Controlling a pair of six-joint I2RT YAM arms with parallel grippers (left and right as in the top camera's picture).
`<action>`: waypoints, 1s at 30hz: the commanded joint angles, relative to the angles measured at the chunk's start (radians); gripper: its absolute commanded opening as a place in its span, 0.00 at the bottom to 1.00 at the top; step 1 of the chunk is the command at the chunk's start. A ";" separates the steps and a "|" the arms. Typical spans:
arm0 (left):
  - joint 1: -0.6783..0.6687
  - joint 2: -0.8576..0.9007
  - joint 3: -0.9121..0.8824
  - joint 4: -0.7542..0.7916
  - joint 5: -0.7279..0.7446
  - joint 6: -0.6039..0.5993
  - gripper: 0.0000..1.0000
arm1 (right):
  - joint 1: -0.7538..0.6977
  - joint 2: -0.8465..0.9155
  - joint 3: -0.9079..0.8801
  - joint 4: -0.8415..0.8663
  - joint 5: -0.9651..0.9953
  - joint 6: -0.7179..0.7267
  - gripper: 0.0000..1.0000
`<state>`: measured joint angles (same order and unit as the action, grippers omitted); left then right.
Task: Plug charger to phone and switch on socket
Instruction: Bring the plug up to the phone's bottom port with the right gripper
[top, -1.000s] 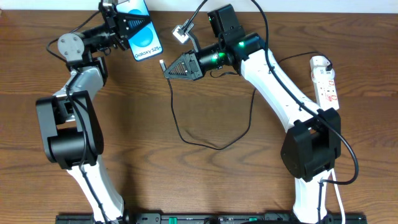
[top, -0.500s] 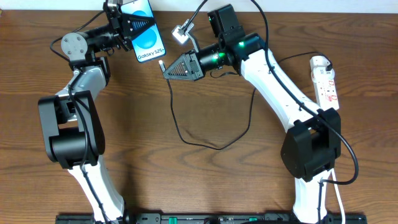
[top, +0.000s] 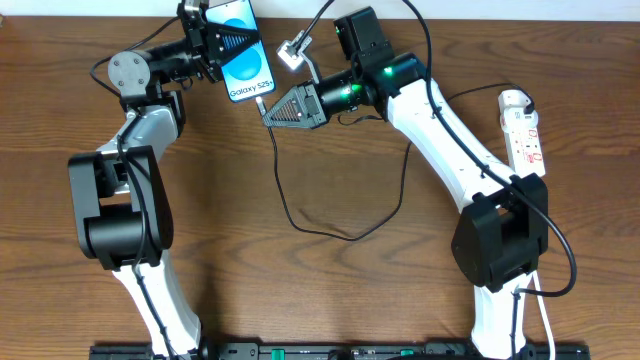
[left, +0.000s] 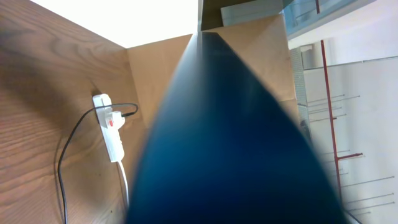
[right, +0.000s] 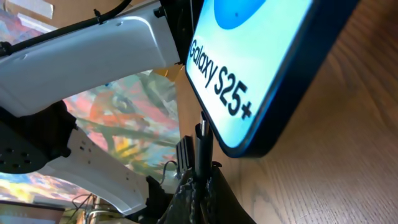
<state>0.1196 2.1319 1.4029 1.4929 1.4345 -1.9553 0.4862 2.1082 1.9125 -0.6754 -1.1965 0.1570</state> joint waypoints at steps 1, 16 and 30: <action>-0.003 -0.023 0.015 0.017 -0.006 0.025 0.07 | 0.000 -0.006 0.005 0.003 -0.007 0.030 0.01; -0.018 -0.023 0.015 0.016 0.012 0.059 0.07 | 0.000 0.018 0.005 0.050 -0.083 0.068 0.01; 0.016 -0.023 0.015 0.017 -0.056 0.023 0.07 | -0.024 0.019 -0.039 0.044 -0.173 0.044 0.01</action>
<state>0.1242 2.1319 1.4029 1.4929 1.4223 -1.9182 0.4805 2.1162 1.8927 -0.6353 -1.3205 0.2123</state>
